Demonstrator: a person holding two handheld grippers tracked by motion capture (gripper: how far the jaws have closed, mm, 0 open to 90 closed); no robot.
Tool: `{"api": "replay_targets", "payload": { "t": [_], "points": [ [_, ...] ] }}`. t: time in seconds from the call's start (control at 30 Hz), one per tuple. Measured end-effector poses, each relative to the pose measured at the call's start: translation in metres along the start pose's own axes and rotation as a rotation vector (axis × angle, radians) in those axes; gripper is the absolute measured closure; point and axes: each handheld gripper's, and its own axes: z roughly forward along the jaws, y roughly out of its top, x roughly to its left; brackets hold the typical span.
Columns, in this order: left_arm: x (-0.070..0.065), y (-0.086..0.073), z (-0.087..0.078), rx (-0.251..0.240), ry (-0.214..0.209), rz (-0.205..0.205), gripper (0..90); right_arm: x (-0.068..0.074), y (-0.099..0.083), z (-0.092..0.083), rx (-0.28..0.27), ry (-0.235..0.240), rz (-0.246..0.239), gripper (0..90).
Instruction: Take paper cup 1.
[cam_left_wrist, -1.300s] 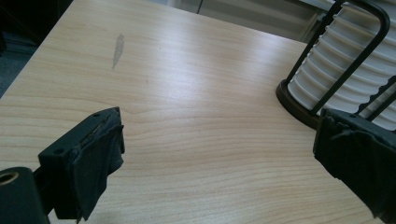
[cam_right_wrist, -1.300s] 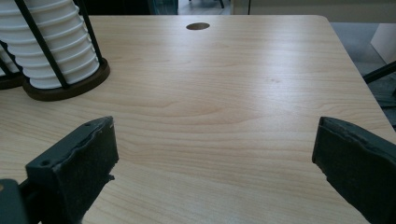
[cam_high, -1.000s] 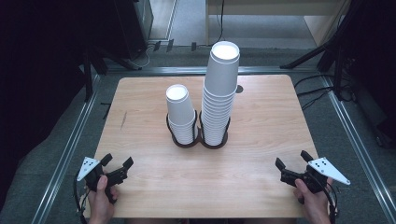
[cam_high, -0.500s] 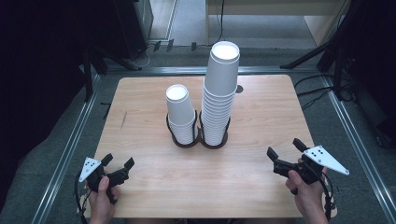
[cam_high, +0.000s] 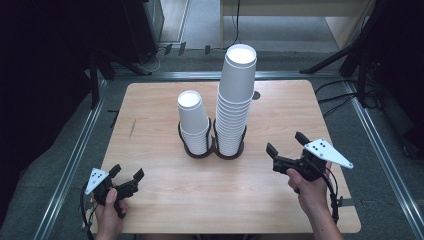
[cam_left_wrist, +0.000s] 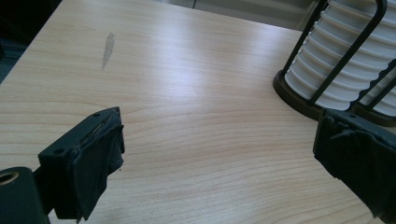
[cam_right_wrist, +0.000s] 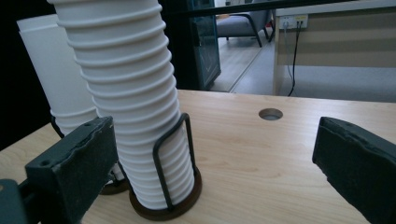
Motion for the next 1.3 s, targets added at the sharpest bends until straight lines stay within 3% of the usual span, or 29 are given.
{"api": "replay_targets", "payload": {
  "t": [0.17,0.23,0.33,0.43,0.47,0.5,0.53,0.63,0.67,0.7,0.73,0.87,0.93,1.17,1.3],
  "points": [
    [-0.004,0.002,0.0,0.009,0.028,0.027,2.1,0.008,0.012,0.008,-0.008,0.019,-0.007,0.1],
    [-0.008,0.004,0.002,0.008,0.021,0.014,2.1,0.012,0.019,0.011,-0.017,0.026,-0.012,0.1],
    [-0.02,0.009,0.006,0.0,0.005,0.025,2.1,0.016,0.028,0.013,-0.024,0.037,-0.013,0.1],
    [-0.047,0.02,0.013,-0.017,-0.049,0.039,2.1,0.021,0.038,0.016,-0.028,0.052,-0.019,0.1],
    [-0.047,0.02,0.013,-0.017,-0.049,0.039,2.1,0.021,0.038,0.016,-0.028,0.052,-0.019,0.1],
    [-0.06,0.025,0.017,-0.02,-0.072,0.051,2.1,0.023,0.042,0.019,-0.029,0.054,-0.018,0.1],
    [-0.06,0.025,0.017,-0.02,-0.072,0.051,2.1,0.023,0.043,0.02,-0.03,0.058,-0.018,0.1],
    [-0.083,0.033,0.026,-0.026,-0.121,0.07,2.1,0.025,0.048,0.024,-0.026,0.07,-0.011,0.1],
    [-0.083,0.033,0.026,-0.026,-0.121,0.07,2.1,0.026,0.05,0.025,-0.025,0.072,-0.01,0.1],
    [-0.094,0.038,0.03,-0.031,-0.138,0.07,2.1,0.027,0.051,0.027,-0.026,0.073,-0.008,0.1],
    [-0.094,0.038,0.03,-0.031,-0.138,0.07,2.1,0.028,0.053,0.028,-0.027,0.079,-0.004,0.1],
    [-0.122,0.052,0.041,-0.048,-0.172,0.075,2.1,0.033,0.059,0.033,-0.03,0.089,-0.006,0.1],
    [-0.128,0.054,0.043,-0.05,-0.177,0.08,2.1,0.033,0.06,0.035,-0.032,0.092,-0.008,0.1],
    [-0.175,0.07,0.058,-0.061,-0.217,0.131,2.1,0.038,0.075,0.042,-0.048,0.11,0.035,0.0],
    [-0.195,0.077,0.066,-0.062,-0.232,0.162,2.1,0.041,0.085,0.046,-0.063,0.117,0.048,0.1]
  ]
}}
